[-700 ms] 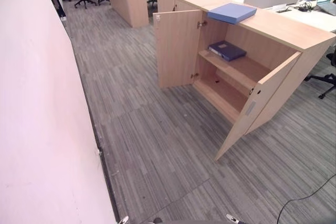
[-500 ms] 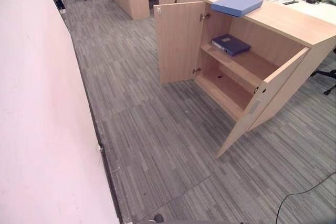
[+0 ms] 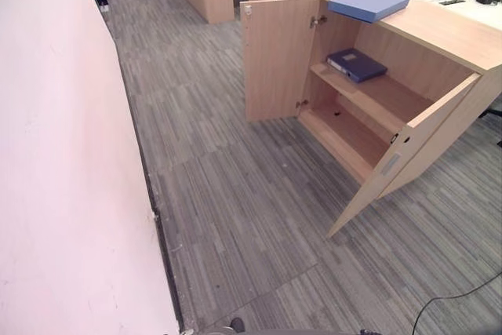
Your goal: Put the empty folder in the office cabinet
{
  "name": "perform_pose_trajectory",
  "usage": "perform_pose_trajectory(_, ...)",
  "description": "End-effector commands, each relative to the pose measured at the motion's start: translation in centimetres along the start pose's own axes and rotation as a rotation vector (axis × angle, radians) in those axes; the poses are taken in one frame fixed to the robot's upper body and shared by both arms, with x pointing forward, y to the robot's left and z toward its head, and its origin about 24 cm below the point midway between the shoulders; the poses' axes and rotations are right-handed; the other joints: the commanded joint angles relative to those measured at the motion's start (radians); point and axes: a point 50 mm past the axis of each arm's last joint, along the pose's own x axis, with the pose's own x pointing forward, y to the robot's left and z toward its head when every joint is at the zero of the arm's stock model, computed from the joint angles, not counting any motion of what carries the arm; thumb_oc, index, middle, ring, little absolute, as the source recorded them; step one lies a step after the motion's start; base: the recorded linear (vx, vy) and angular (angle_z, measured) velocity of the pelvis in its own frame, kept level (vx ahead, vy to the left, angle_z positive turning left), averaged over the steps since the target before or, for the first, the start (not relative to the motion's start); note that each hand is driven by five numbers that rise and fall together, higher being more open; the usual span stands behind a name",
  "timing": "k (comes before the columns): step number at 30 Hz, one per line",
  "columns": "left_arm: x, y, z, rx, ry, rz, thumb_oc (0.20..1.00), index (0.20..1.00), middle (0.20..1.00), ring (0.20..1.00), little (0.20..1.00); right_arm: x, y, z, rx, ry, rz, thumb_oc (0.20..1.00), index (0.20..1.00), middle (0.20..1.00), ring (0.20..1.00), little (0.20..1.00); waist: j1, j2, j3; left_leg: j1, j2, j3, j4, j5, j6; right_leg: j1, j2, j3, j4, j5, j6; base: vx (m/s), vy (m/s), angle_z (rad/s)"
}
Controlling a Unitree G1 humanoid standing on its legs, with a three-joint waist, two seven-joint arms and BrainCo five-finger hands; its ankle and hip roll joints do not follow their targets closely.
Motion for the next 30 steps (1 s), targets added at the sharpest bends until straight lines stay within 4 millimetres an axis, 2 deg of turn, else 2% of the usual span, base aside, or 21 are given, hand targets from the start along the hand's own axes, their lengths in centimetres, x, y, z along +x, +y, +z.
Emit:
perform_pose_trajectory(1,0.3,-1.1,2.1,0.055,-0.068,-0.009,1.000,1.000,1.000,1.000,1.000,0.1,-0.3,1.0,-0.044,-0.010,-0.024,1.000,1.000,1.000,1.000,1.000,0.006,-0.017,0.005,0.014,-0.016,0.041,-0.017,-0.044,-0.039,0.002,-0.036,-0.077,-0.057,0.086,0.089,0.01,-0.001,0.07)
perform_pose_trajectory(11,0.3,-1.1,2.3,0.087,-0.079,-0.006,1.000,1.000,1.000,1.000,1.000,0.1,-0.5,1.5,-0.104,-0.031,-0.038,1.000,1.000,1.000,1.000,1.000,0.012,-0.018,0.003,0.014,-0.018,0.031,-0.017,-0.044,-0.041,0.008,-0.037,-0.090,-0.057,0.080,0.088,0.00,-0.003,0.06)
perform_pose_trajectory(30,0.2,-0.9,2.1,0.092,-0.081,0.018,1.000,1.000,1.000,1.000,1.000,0.0,-0.6,2.6,-0.079,-0.088,-0.071,1.000,1.000,1.000,1.000,1.000,0.020,-0.019,0.004,0.019,-0.013,0.024,-0.017,-0.042,-0.044,0.013,-0.035,-0.098,-0.057,0.076,0.086,0.00,-0.003,0.01)
